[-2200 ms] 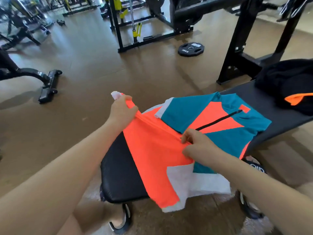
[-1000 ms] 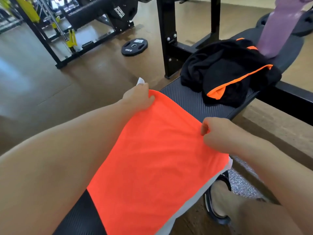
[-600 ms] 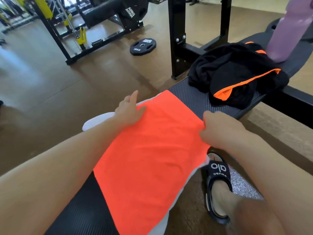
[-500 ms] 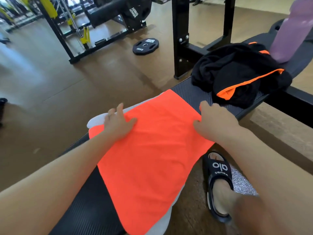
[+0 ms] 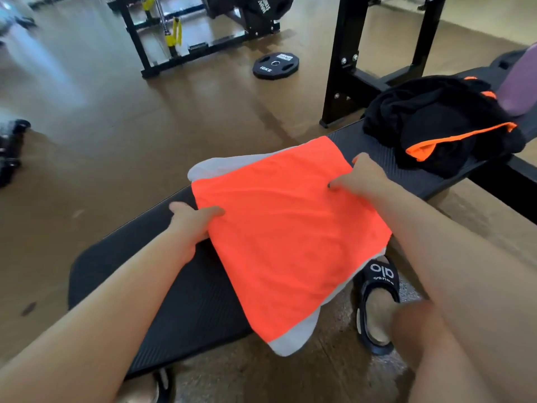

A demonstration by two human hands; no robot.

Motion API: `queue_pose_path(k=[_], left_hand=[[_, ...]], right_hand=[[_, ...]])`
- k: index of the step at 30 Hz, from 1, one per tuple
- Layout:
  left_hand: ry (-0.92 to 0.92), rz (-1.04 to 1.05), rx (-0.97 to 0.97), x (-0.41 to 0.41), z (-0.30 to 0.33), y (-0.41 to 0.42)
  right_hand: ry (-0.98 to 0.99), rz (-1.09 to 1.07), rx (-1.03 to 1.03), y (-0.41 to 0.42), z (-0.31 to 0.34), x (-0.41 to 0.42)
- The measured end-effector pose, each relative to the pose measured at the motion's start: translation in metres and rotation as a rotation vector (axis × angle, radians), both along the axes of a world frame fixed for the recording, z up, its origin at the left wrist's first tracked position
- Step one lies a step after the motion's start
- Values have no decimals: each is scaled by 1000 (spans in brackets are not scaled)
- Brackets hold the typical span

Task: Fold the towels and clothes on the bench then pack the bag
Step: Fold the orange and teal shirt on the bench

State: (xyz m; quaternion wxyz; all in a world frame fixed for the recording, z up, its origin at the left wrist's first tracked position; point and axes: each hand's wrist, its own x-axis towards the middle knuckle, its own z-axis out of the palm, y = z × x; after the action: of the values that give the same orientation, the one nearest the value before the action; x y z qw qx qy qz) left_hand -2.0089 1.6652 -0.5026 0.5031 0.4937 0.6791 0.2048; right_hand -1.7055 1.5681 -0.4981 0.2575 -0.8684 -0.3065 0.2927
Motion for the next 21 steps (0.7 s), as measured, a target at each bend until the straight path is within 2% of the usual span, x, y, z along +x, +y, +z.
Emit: queue_pose_path(k=[7,11,17,21], left_hand=[[-376,37,-245,5,3,-13],[-402,34,-280,0,3,-12],[-399,22,-258,-23,9,-10],[-386,-3,-234,-31,12,-12]], right_hand=[[114,-88,75,3,8,2],[185,-90,72,1,7,8],[522,-47,43,-1,24,7],[614,2,55,-1,33,3]])
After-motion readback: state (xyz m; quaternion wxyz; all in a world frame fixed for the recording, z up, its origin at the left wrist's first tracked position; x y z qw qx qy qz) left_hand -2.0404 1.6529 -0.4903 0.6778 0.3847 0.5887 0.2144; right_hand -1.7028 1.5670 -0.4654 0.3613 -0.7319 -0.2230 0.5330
